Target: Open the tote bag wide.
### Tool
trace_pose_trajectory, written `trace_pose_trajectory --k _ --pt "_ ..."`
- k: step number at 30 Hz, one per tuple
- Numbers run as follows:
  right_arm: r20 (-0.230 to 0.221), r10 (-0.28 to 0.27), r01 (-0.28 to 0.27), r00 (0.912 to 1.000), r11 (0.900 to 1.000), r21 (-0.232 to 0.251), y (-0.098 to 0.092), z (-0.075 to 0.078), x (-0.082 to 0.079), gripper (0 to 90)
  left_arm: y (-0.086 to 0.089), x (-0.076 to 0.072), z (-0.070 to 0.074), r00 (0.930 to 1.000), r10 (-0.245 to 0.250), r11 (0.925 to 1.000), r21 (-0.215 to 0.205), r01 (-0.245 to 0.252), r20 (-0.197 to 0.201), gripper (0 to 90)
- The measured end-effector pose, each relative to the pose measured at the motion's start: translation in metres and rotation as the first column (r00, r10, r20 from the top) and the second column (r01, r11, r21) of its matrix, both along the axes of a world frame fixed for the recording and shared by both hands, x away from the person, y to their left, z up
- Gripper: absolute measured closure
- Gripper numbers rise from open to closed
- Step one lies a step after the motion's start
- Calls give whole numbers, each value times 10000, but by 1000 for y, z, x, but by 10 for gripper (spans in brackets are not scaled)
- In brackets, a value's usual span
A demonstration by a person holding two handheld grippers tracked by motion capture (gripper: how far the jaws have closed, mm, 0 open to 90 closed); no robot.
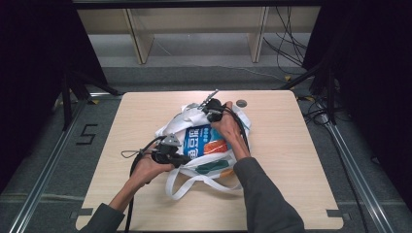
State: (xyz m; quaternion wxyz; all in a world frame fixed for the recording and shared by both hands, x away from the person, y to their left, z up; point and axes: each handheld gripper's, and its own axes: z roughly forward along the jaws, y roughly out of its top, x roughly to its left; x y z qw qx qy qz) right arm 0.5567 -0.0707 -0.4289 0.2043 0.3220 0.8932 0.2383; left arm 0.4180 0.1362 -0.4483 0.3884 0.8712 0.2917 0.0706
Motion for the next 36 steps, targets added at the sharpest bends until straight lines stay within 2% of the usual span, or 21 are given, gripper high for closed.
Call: trace_pose_trajectory --k 1,2,3,4,6,7,9,12,14,17,20,21,22,24,26,27,28,31,32,34,36 --pt "8 124 -124 9999 9986 513 -4 6 -3 899 3 3 3 9998 46 10000 8 -46 181 847" --pt "120 206 -220 9997 9902 1379 -16 18 -11 899 4 3 6 9995 302 9991 -314 -298 126 847" --pt "120 206 -220 9997 9902 1379 -16 18 -11 899 7 4 8 9992 344 9991 -248 -339 217 847" --pt "12 125 -125 9999 9841 1772 -29 29 -23 899 10 4 10 9983 539 9965 -647 -525 201 841" --pt "81 205 -216 9998 9863 1636 -37 32 -28 899 11 4 12 9979 566 9968 -585 -547 318 840" --pt "29 251 -252 9997 9881 1518 -44 35 -33 899 11 4 12 9978 546 9957 -767 -516 367 840" --pt "170 268 -296 9995 9818 1878 -65 38 -53 898 13 2 14 9970 656 9932 -993 -611 422 835" --pt "191 368 -396 9991 9828 1803 -75 38 -63 898 16 0 17 9955 744 9913 -1133 -674 585 829" --pt "214 506 -534 9985 9853 1623 -83 36 -72 898 19 -2 19 9930 1003 9869 -1329 -914 621 820" --pt "368 341 -398 9987 9853 1662 -101 28 -84 898 29 -3 23 9889 1314 9799 -1603 -1189 699 811" --pt "257 139 -180 9996 9860 1658 -111 22 -89 900 41 -2 25 9826 1643 9736 -1740 -1475 862 810" --pt "257 139 -180 9996 9860 1658 -111 22 -89 900 44 -1 24 9784 1876 9684 -1828 -1694 871 810" --pt "1 167 -164 9999 9848 1731 -115 21 -90 900 48 0 22 9770 1966 9665 -1838 -1791 820 810" --pt "103 86 -103 9999 9830 1835 -118 18 -92 900 54 3 17 9753 2130 9640 -1754 -2000 581 816" --pt "98 -63 50 9999 9918 1281 -119 10 -95 900 55 5 11 9732 2232 9636 -1634 -2118 548 824" --pt "98 -63 50 9999 9918 1281 -119 10 -95 900 55 6 9 9724 2293 9608 -1699 -2192 422 824" --pt "-158 -55 74 9999 9917 1282 -123 6 -96 899 55 6 10 9720 2308 9605 -1699 -2204 441 825" --pt "2 -24 23 10000 9842 1771 -126 5 -98 893 54 3 15 9728 2253 9603 -1808 -2124 535 818" --pt "181 -41 -1 9998 9742 2256 -127 12 -102 890 54 0 20 9729 2217 9592 -1943 -2055 655 811" --pt "136 -3 -28 9999 9744 2246 -128 17 -104 890 55 -2 24 9728 2194 9585 -2024 -2007 745 810" --pt "798 182 -376 9966 9680 2479 -129 31 -112 889 56 -6 29 9742 2136 9570 -2156 -1938 726 808"
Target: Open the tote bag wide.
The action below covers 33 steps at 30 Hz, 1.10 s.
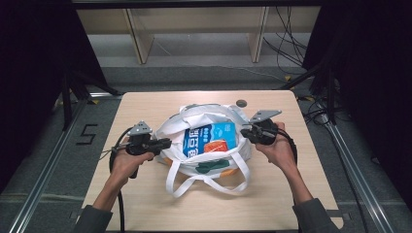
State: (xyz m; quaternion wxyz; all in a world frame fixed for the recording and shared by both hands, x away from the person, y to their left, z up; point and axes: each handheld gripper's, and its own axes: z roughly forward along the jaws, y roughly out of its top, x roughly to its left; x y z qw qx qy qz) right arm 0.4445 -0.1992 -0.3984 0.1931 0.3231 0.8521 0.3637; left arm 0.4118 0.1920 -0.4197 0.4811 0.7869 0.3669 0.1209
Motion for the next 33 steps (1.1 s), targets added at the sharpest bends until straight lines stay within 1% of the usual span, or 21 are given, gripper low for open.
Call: trace_pose_trajectory --k 2,3,4,5,6,8,9,10,11,13,14,17,19,20,22,24,25,26,29,31,33 --pt "45 40 -40 10000 10000 11 -1 4 -3 886 0 -3 2 10000 17 9999 -147 -16 96 805" --pt "45 40 -40 10000 10000 11 -1 4 -3 886 1 -5 3 10000 -45 9999 -146 46 57 805" --pt "283 76 -78 9996 9999 69 -2 4 -4 886 2 -7 4 9999 -105 9997 -206 106 46 804" --pt "189 43 -45 9998 9999 103 -3 5 -6 883 3 -10 5 10000 -43 10000 -86 44 87 798" --pt "362 102 -107 9993 9998 139 -5 4 -7 883 3 -11 5 9998 -191 9996 -210 192 83 792" --pt "228 31 -38 9997 9996 268 -7 4 -11 876 5 -15 6 9997 -117 9997 -234 121 191 774" --pt "335 50 -61 9994 9995 308 -9 4 -12 872 6 -16 6 9996 -229 9993 -302 233 150 772" --pt "414 -28 9 9991 9990 453 -11 4 -15 860 7 -18 5 9997 -225 9991 -358 228 99 756" --pt "467 -43 17 9989 9985 548 -13 3 -17 855 8 -20 6 9997 -233 9993 -287 235 74 739" --pt "547 -55 20 9985 9980 627 -14 3 -18 849 10 -21 6 9997 -225 9990 -383 226 36 726" --pt "377 -125 98 9992 9974 712 -16 2 -21 829 12 -22 5 9997 -258 9982 -536 257 -11 696" --pt "550 -233 184 9982 9960 873 -20 1 -22 809 13 -25 3 9996 -266 9979 -594 260 -83 663" --pt "476 -211 166 9986 9956 925 -21 1 -23 802 13 -26 3 9995 -294 9979 -586 288 -81 654" --pt "516 -339 285 9981 9945 1011 -23 1 -25 786 13 -27 2 9995 -304 9975 -636 299 -70 641" --pt "404 -368 325 9985 9942 1024 -24 1 -26 780 14 -27 2 9994 -349 9979 -540 346 -41 640" --pt "441 -388 341 9983 9940 1037 -25 0 -27 773 14 -28 1 9996 -274 9976 -636 266 -117 630" --pt "363 -437 395 9984 9933 1088 -25 0 -28 768 14 -28 1 9996 -272 9975 -656 264 -113 623" --pt "471 -322 274 9984 9947 990 -26 -1 -28 765 15 -28 1 9995 -319 9976 -610 315 -65 614" --pt "447 -376 328 9983 9940 1045 -26 -1 -29 756 16 -29 2 9995 -311 9971 -697 308 -32 608" --pt "388 -438 394 9983 9935 1064 -26 -2 -31 749 16 -31 2 9998 -204 9971 -735 201 -32 595" --pt "375 -380 340 9986 9942 1025 -27 -1 -31 742 17 -32 3 9995 -307 9976 -618 309 49 583"
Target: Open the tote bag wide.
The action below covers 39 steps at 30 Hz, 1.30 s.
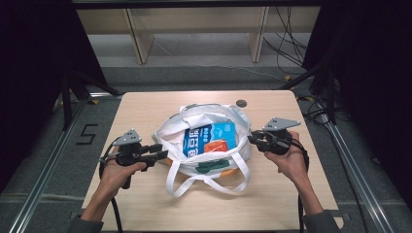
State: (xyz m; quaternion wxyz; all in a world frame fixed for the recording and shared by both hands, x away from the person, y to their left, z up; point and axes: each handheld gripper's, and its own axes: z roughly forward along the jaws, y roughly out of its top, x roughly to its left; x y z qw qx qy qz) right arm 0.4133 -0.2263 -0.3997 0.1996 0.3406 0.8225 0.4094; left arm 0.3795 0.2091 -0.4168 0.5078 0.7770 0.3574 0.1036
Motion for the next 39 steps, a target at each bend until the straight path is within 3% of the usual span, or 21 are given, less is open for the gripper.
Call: trace_pose_trajectory --k 4,9,19,25,26,27,30,31,32,33,35,39 --pt "190 -60 59 9998 10000 55 -2 -1 -3 718 -1 -3 0 10000 -50 10000 -35 50 15 552" --pt "35 -140 139 9999 9998 133 -4 -2 -7 669 -2 -8 0 9999 -75 10000 -7 76 83 517" --pt "-13 -474 474 9989 9979 442 -11 -6 -21 450 -4 -22 -2 9999 -104 9998 141 103 83 390" --pt "-195 -712 721 9973 9960 531 -17 -13 -33 403 -5 -29 -7 10000 -91 9996 253 90 29 310" --pt "-4 -535 534 9986 9977 420 -20 -14 -32 396 -5 -30 -8 10000 -72 9998 199 71 20 310" --pt "-282 -774 790 9966 9952 577 -22 -16 -38 388 -5 -32 -9 10000 -22 9995 306 23 -36 294" --pt "-131 -688 694 9975 9962 521 -25 -18 -39 380 -5 -35 -11 10000 -17 9997 238 17 -13 278" --pt "-311 -787 805 9964 9949 602 -25 -20 -43 376 -5 -37 -12 10000 -72 9994 335 72 -3 269" --pt "-88 -692 695 9976 9962 515 -27 -22 -44 372 -5 -38 -13 9999 -98 9993 371 96 41 267" --pt "-361 -867 887 9956 9942 607 -27 -24 -48 368 -6 -39 -14 10000 -20 9997 234 21 -19 263" --pt "-343 -818 837 9961 9949 557 -30 -27 -52 351 -5 -41 -17 9999 -89 9996 259 87 81 249" --pt "-395 -946 971 9947 9932 645 -32 -29 -59 332 -4 -48 -22 10000 20 9998 190 -19 -84 243"
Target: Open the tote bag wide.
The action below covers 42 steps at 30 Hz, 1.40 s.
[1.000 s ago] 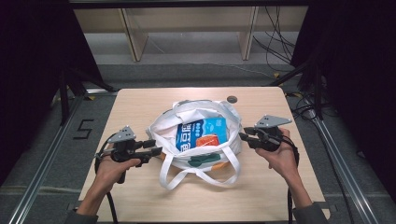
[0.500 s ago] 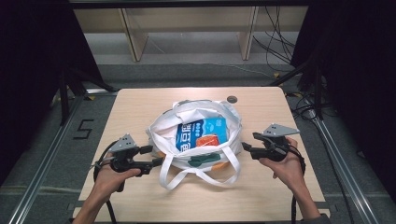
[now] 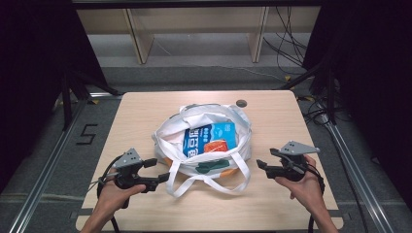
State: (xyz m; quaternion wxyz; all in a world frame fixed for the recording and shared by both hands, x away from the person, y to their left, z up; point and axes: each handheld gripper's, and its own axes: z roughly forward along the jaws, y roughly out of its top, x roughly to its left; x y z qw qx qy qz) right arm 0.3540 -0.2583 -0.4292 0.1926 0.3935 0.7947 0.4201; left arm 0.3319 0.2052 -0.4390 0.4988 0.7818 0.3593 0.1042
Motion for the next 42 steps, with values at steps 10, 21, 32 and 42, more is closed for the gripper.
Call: trace_pose_trajectory --k 10,21,32,42 --pt "-76 70 -69 9999 9999 104 -2 -11 -19 324 0 -12 -15 9999 56 10000 45 -55 -84 226" --pt "-266 115 -112 9996 9999 128 -3 -24 -34 303 -1 -30 -28 10000 6 9998 194 -8 96 216" --pt "-342 112 -105 9994 9998 194 -10 -36 -52 284 0 -45 -37 9997 -202 9990 410 195 167 206" --pt "-457 38 -37 9989 10000 33 -11 -44 -67 273 -9 -56 -53 9997 -228 9957 900 234 -71 205"
